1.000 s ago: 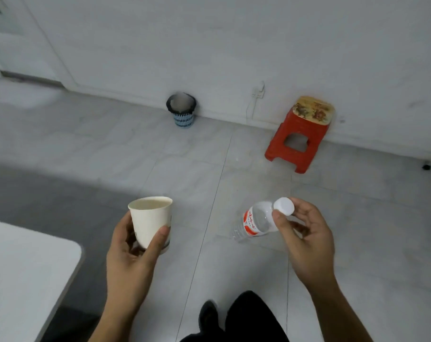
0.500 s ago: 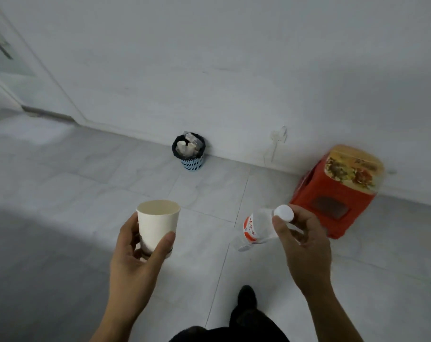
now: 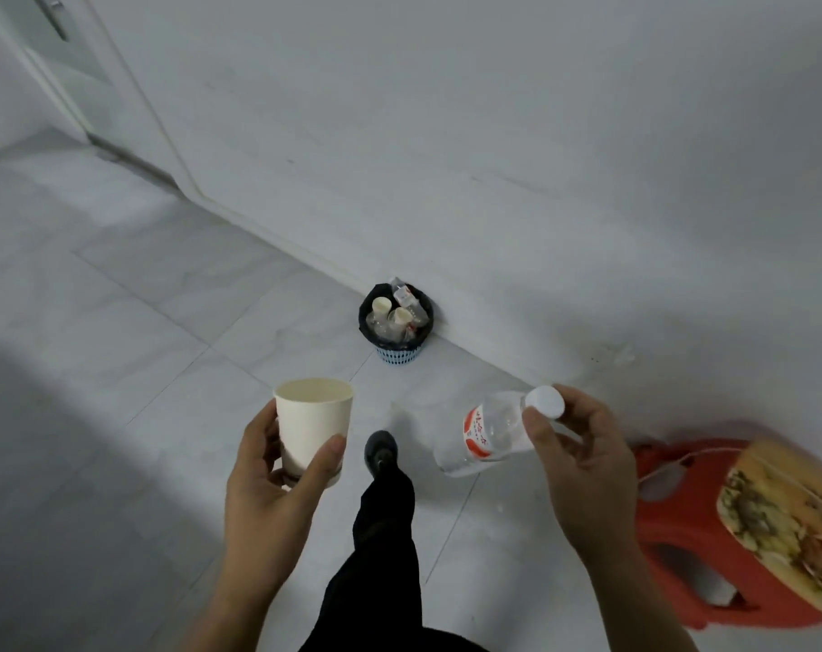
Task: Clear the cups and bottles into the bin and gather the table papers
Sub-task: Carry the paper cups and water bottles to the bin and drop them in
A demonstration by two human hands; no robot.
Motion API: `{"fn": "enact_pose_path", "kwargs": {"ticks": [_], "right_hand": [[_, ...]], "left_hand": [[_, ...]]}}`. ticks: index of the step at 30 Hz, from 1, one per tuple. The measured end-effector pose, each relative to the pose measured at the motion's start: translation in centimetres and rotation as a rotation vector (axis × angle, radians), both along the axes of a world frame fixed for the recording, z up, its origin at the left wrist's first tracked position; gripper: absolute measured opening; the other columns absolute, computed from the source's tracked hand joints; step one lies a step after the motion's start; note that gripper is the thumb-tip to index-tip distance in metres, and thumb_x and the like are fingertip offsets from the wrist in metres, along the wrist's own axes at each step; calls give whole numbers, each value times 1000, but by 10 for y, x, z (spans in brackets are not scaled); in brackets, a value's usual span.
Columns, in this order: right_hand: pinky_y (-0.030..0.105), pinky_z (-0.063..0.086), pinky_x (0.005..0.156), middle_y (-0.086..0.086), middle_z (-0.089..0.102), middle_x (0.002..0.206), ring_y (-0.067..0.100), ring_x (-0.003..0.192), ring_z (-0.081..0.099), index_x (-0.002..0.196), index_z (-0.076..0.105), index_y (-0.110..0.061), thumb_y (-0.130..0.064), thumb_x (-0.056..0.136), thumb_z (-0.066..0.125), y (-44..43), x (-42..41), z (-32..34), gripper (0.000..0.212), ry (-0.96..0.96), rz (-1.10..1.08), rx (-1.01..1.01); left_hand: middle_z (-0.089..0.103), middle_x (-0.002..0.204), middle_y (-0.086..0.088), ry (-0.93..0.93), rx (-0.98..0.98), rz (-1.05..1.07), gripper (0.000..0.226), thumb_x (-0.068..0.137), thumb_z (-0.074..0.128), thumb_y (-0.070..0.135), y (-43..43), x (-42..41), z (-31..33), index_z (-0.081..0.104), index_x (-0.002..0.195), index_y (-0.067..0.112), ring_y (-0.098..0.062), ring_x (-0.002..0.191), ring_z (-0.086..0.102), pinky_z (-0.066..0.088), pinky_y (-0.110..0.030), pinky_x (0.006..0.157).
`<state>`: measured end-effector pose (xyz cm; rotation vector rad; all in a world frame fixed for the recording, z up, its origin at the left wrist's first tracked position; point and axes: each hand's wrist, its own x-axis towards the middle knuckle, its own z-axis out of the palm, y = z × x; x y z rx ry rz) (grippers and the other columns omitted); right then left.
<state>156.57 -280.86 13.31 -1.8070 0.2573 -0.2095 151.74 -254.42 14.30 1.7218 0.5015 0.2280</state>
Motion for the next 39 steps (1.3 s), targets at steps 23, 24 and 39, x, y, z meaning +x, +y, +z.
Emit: {"fn": "enact_pose_path", "kwargs": {"ticks": [23, 24, 39], "right_hand": [[22, 55, 83, -14, 65, 119, 2, 104, 64, 116, 60, -34, -35, 86, 75, 98, 496, -223, 33, 442, 83, -94], [21, 55, 84, -13, 65, 119, 2, 105, 64, 117, 60, -31, -34, 86, 75, 100, 505, -250, 35, 463, 103, -100], [16, 56, 83, -15, 65, 115, 4, 113, 63, 116, 58, -20, -25, 87, 76, 101, 565, -508, 34, 465, 176, -134]], "left_hand": [[55, 122, 15, 378, 14, 47, 72, 76, 81, 32, 56, 535, -232, 42, 136, 27, 4, 106, 58, 53, -16, 77], [54, 121, 16, 391, 14, 57, 76, 77, 81, 32, 57, 547, -258, 38, 140, 28, 4, 106, 58, 52, -12, 73], [41, 133, -7, 461, 288, 143, 78, 78, 71, 22, 66, 691, -602, 31, 144, 10, -13, 106, 43, 40, -17, 86]]}}
